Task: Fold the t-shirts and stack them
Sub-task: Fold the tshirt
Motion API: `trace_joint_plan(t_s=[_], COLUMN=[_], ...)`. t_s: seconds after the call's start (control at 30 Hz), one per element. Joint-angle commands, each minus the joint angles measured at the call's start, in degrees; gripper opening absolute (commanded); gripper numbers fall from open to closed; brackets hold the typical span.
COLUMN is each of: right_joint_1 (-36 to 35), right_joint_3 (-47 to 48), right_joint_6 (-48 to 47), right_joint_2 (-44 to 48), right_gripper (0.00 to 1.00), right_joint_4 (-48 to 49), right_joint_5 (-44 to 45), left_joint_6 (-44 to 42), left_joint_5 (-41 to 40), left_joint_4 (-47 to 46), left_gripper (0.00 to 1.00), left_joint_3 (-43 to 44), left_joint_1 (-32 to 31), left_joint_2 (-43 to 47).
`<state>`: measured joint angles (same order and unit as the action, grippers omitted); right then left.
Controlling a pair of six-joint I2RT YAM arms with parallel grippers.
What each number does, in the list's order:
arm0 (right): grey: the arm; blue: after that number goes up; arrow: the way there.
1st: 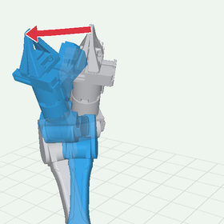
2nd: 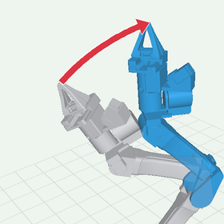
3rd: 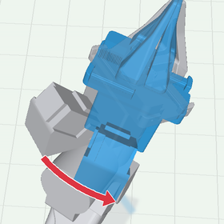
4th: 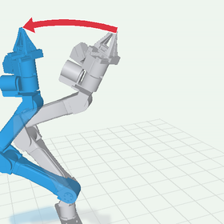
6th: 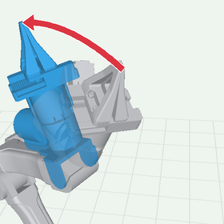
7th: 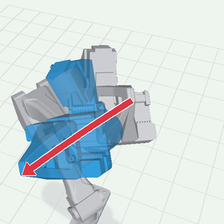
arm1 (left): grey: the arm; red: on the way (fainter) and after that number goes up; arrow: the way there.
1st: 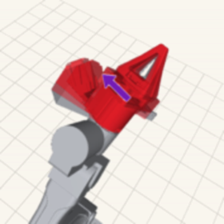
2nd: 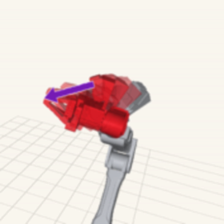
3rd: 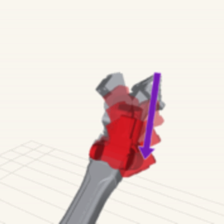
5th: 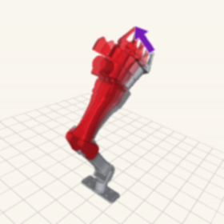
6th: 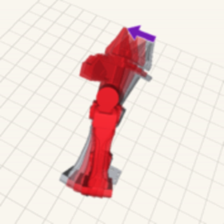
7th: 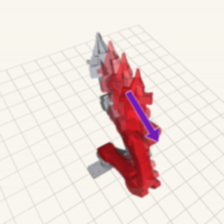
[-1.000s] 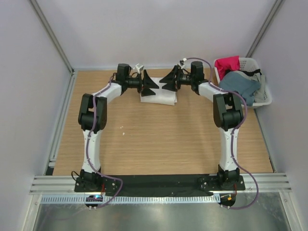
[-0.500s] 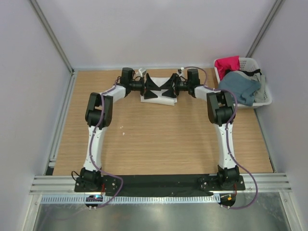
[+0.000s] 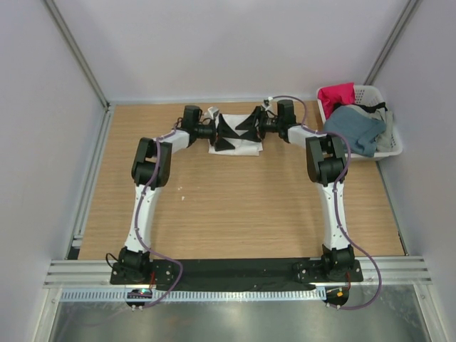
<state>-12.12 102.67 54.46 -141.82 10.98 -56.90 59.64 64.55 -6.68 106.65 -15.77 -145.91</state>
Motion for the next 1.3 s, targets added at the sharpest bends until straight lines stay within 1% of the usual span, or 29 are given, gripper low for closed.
trace_joint_plan(t_s=[0.0, 0.13, 0.2, 0.3, 0.4, 0.47, 0.53, 0.57, 0.63, 0.67, 0.73, 0.77, 0.8, 0.87, 1.03, 1.13, 1.27], right_joint_1=[0.43, 0.52, 0.61, 0.87, 1.05, 1.05, 1.13, 1.13, 1.13, 1.05, 1.13, 1.05, 1.13, 1.13, 1.05, 1.13, 1.22], right_joint_3=[1.57, 2.0, 2.44, 2.36, 2.18, 2.01, 2.09, 2.01, 2.09, 2.09, 2.18, 2.27, 2.36, 2.44, 2.18, 2.27, 2.27], right_joint_6=[-1.81, -3.83, -5.15, -5.41, -5.76, -5.85, -5.85, -5.85, -6.03, -5.94, -6.2, -6.29, -6.29, -6.64, -6.82, -7.08, -7.26], right_joint_2=[-0.3, 0.84, 1.45, 1.98, 1.46, 0.93, 0.67, 0.67, 0.58, 0.58, 0.75, 0.84, 1.02, 1.1, 1.37, 1.54, 1.37], right_gripper=[0.66, 0.66, 0.66, 0.66, 0.66, 0.66, 0.66, 0.66, 0.66, 0.66, 0.66, 0.66, 0.67, 0.67, 0.67, 0.67, 0.67], right_joint_4=[-0.7, -2.36, -3.86, -4.13, -4.83, -5.35, -5.27, -5.27, -5.27, -5.36, -5.45, -5.71, -5.88, -6.15, -6.5, -6.85, -7.03], right_joint_5=[0.13, 0.22, 0.56, 0.57, 0.65, 1.01, 1.09, 1.27, 1.36, 1.44, 1.45, 1.45, 1.45, 1.36, 1.62, 1.45, 1.62], left_joint_6=[-0.66, -0.4, -0.48, -2.24, -5.84, -6.55, -9.0, -12.06, -14.19, -17.85, -22.96, -25.42, -29.54, -31.24, -33.53, -33.53, -33.01], left_joint_5=[0.31, 1.01, 1.19, 0.84, 0.75, 0.31, -0.48, -0.92, -3.02, -4.08, -9.95, -12.5, -18.0, -22.17, -27.54, -28.43, -27.56], left_joint_4=[-1.41, -2.2, -1.94, 0.17, 4.29, 4.83, 6.49, 11.11, 13.7, 17.1, 22.64, 27.98, 30.04, 33.29, 35.06, 35.24, 34.45], left_gripper=[0.74, 0.74, 0.74, 0.74, 0.73, 0.73, 0.7, 0.69, 0.68, 0.68, 0.68, 0.68, 0.69, 0.71, 0.71, 0.71, 0.71], left_joint_3=[1.63, 2.51, 3.21, 2.78, 1.29, 0.05, 0.04, 0.57, 1.71, 2.33, 4.43, 6.62, 7.51, 10.05, 12.0, 11.65, 11.65], left_joint_1=[-0.22, -0.31, -0.23, 0.82, 3.19, 5.47, 6.71, 7.67, 8.56, 8.91, 9.09, 9.26, 9.27, 9.27, 9.18, 9.18, 9.09], left_joint_2=[-0.35, 3.42, 7.29, 11.25, 12.22, 11.88, 11.52, 11.17, 10.64, 10.38, 9.94, 9.77, 9.76, 8.98, 6.95, 5.72, 4.14])
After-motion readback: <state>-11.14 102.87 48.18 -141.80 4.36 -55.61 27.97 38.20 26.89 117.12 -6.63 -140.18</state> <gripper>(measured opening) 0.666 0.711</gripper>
